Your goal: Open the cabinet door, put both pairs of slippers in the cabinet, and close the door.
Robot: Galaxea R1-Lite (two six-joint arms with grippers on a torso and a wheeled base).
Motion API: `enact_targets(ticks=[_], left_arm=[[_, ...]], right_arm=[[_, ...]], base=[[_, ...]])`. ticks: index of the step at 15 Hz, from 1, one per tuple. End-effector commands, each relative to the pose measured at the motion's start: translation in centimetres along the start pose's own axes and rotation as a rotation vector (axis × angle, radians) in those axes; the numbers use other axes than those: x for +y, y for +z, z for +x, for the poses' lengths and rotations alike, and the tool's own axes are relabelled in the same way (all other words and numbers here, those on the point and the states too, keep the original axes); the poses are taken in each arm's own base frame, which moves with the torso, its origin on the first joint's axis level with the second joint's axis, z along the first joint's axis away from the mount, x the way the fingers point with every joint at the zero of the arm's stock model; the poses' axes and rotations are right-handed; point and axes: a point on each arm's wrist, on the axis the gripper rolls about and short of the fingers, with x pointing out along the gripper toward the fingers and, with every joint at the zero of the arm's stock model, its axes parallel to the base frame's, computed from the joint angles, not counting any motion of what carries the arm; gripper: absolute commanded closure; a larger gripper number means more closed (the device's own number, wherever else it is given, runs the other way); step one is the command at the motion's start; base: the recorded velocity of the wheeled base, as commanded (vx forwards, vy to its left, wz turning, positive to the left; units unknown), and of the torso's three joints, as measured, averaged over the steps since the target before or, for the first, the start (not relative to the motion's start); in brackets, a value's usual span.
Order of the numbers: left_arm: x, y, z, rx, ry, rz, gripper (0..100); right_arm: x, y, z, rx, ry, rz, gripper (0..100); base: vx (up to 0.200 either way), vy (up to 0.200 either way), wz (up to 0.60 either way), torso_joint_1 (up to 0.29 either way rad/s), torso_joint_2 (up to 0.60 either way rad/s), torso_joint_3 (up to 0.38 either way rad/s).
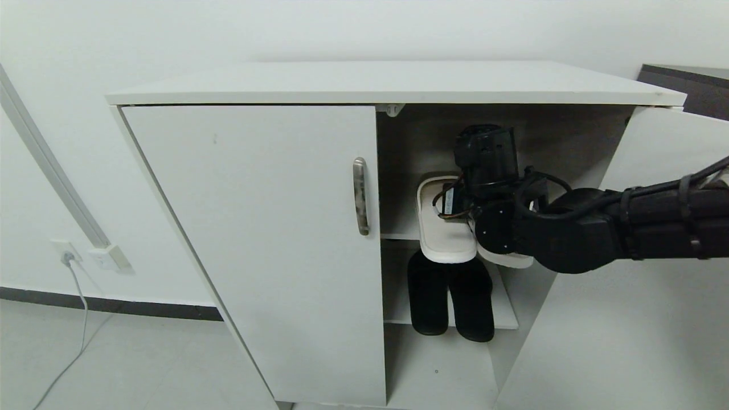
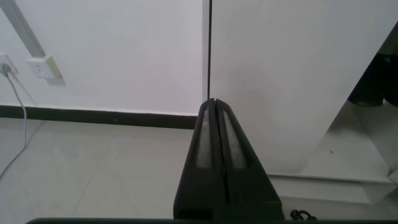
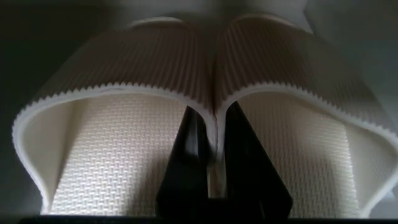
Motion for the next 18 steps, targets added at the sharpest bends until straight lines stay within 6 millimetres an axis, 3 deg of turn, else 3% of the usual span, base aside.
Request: enact_targets(ticks=[1, 7, 16, 17, 18], left_arm=[[0.0, 0.0, 0.0, 0.002, 0.000, 0.000, 100], [0.0, 0.0, 0.0, 0.002, 0.000, 0.000, 100], [0.0, 0.0, 0.0, 0.002, 0.002, 0.000, 100], [0.0, 0.0, 0.0, 0.002, 0.000, 0.000, 100], [0.0, 0.0, 0.0, 0.002, 0.002, 0.000, 100]], right_arm=[[0.2, -0.1, 1.3, 0.001, -0.017, 0.003, 100], [0.8, 0.1, 2.7, 0.008, 0.005, 0.005, 100], [0.7, -0.6, 3.3, 0.029, -0.007, -0.011, 100], [0.7, -0.6, 3.3, 0.029, -0.006, -0.011, 0], [0.7, -0.6, 3.3, 0.029, -0.006, -0.010, 0]], base=[[0.000, 0.000, 0.00, 0.000, 0.00, 0.000], [0.000, 0.000, 0.00, 0.000, 0.00, 0.000], [0.000, 0.000, 0.00, 0.000, 0.00, 0.000], [0.000, 0.000, 0.00, 0.000, 0.00, 0.000], [0.000, 0.000, 0.00, 0.000, 0.00, 0.000]])
